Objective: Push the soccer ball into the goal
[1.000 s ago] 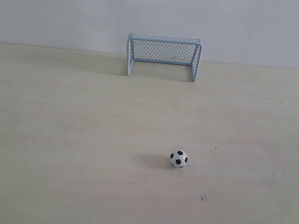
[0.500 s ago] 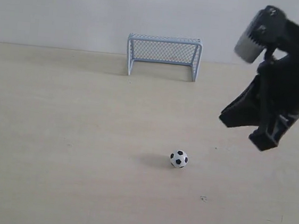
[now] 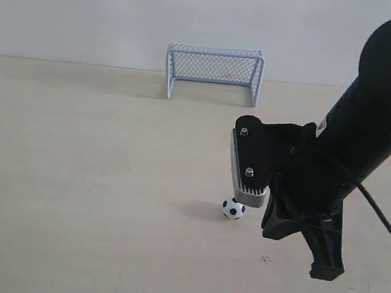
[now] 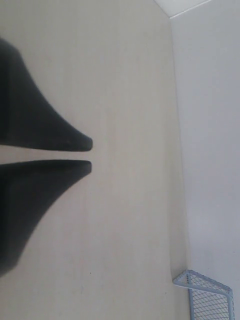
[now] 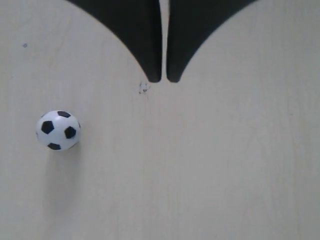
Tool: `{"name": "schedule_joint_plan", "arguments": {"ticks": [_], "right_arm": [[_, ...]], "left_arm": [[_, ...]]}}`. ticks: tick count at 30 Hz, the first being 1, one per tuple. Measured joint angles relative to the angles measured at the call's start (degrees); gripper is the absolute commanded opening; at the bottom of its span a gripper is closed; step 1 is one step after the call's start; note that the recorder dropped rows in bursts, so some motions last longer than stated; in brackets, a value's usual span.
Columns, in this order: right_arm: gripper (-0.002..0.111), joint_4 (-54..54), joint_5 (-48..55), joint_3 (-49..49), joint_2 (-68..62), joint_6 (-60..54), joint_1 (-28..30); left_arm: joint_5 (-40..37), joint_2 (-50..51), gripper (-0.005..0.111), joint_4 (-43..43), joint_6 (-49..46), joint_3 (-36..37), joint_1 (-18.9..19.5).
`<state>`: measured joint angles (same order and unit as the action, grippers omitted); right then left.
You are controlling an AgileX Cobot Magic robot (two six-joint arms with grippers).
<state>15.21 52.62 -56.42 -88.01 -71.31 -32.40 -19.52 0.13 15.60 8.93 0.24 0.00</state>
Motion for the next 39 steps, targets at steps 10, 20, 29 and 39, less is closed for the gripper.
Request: {"name": "schedule_joint_plan", "arguments": {"ticks": [10,20,29,39], "right_arm": [[0.000,-0.2,-3.2,0.0,-7.3,-1.3,-0.1],[0.000,-0.3,-13.4,0.0,-13.7,-1.7,-0.1],[0.000,-0.4,-17.1,0.0,-16.2,-3.3,-0.1],[0.000,-0.3,-16.6,0.0,-16.6,-3.5,-0.1]], "left_arm": [[0.0,0.0,0.006,0.0,0.0,0.0,0.0],[0.0,0.0,0.006,0.0,0.0,0.0,0.0],[0.0,0.0,0.006,0.0,0.0,0.0,0.0],[0.0,0.0,0.006,0.0,0.0,0.0,0.0]]}}
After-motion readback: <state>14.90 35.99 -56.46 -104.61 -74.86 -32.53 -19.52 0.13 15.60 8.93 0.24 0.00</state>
